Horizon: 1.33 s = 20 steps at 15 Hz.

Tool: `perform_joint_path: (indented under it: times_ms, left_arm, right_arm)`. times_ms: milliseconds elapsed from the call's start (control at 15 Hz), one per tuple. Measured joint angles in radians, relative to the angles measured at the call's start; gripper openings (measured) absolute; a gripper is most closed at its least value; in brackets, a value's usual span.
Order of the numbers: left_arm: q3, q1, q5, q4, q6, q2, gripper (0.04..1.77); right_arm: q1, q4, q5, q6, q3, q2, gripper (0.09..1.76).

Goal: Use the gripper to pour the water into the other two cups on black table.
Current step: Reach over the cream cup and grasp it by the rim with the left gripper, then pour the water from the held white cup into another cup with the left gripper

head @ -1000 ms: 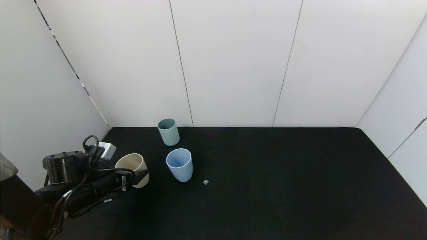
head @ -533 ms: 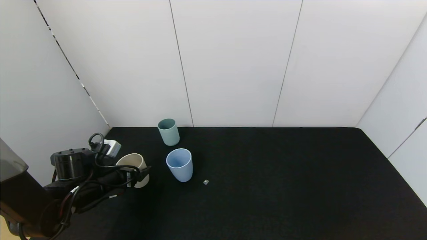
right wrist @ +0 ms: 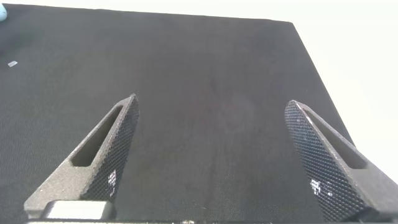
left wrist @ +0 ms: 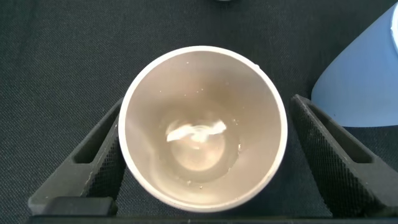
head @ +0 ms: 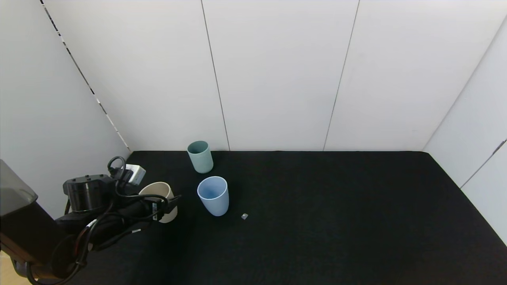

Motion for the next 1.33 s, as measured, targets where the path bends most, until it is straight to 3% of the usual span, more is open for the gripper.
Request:
perform_joint_path:
  times_ms: [133,267,400,533,1000,1333]
  left_arm:
    - [-0.002,0.0,0.0,0.0,0.0,0.006,1.72]
    - [-0.003,0.0,0.003,-0.005,-0.001,0.01,1.41]
    - [0.003,0.0,0.007,-0.047,0.0,0.017,1.3]
    - [0.013,0.003,0.011,-0.092,0.001,0.028,1.28]
    - [0.015,0.007,0.011,-0.094,0.004,0.033,1.27]
    - [-0.015,0.012,0.011,-0.02,0.023,-0.006,1.26]
  right_arm:
    - [0.0,0.0,0.0,0.0,0.0,0.0,1.71]
    - [0.0,0.0,0.0,0.0,0.0,0.0,1.71]
    - [0.0,0.0,0.0,0.0,0.0,0.0,1.71]
    - [0.0,0.0,0.0,0.0,0.0,0.0,1.71]
    - [0.0,0.0,0.0,0.0,0.0,0.0,1.71]
    - [0.0,0.0,0.0,0.0,0.0,0.0,1.71]
